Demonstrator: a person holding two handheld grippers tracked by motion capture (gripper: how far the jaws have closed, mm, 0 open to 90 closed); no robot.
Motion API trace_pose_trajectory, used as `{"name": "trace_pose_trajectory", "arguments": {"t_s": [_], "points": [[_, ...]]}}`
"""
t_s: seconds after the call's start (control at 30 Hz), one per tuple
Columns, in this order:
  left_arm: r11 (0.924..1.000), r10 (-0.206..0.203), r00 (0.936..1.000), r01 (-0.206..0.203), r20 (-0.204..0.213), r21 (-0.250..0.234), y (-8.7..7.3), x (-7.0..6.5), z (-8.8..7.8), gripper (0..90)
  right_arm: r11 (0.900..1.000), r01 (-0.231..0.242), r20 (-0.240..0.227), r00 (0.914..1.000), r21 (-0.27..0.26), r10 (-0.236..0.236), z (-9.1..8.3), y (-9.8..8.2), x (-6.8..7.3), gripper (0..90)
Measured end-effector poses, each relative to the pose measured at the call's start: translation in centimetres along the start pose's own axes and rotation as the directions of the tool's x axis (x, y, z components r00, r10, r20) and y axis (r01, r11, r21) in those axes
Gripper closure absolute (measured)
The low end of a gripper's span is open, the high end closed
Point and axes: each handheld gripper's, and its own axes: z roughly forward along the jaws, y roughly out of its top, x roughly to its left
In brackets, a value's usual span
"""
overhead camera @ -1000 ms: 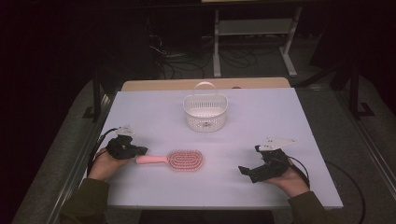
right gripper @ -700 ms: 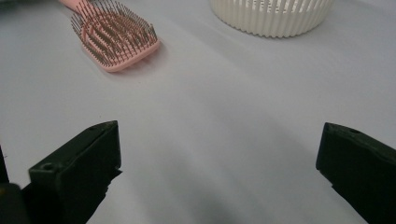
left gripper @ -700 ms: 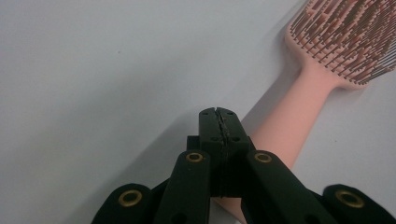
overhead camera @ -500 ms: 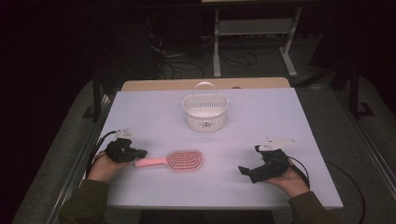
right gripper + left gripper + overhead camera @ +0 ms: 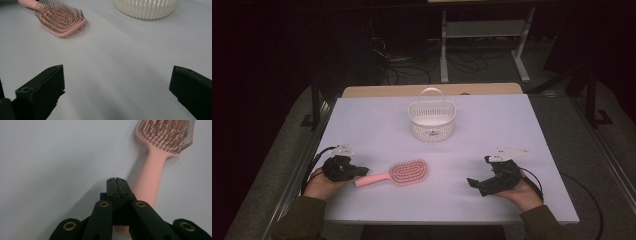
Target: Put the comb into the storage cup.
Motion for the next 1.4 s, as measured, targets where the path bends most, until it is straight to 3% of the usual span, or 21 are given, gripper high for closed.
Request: {"name": "trace_pose_trajectory", "arguments": {"t_s": [1.2, 1.33, 1.4], "points": [[0.9997, 0.026, 0.9978, -0.025, 0.061, -0.005, -1.4, -2.9, -0.8, 90.0, 1.0, 0.0, 0.0, 1.0, -0.001, 0.0, 0.0, 0.0, 0.0, 0.0], [0.9997, 0.026, 0.9979, -0.025, 0.06, -0.008, -1.4, -3.1, -0.9, 90.0, 1.0, 0.0, 0.002, 1.0, 0.0, 0.0, 0.0, 0.0, 0.0, 0.0], [0.9995, 0.03, 0.9987, -0.029, 0.042, -0.013, -1.3, -3.0, -1.0, 85.7, 1.0, 0.001, 0.001, 1.0, -0.001, -0.001, 0.0, 0.0, 0.0, 0.0]]}}
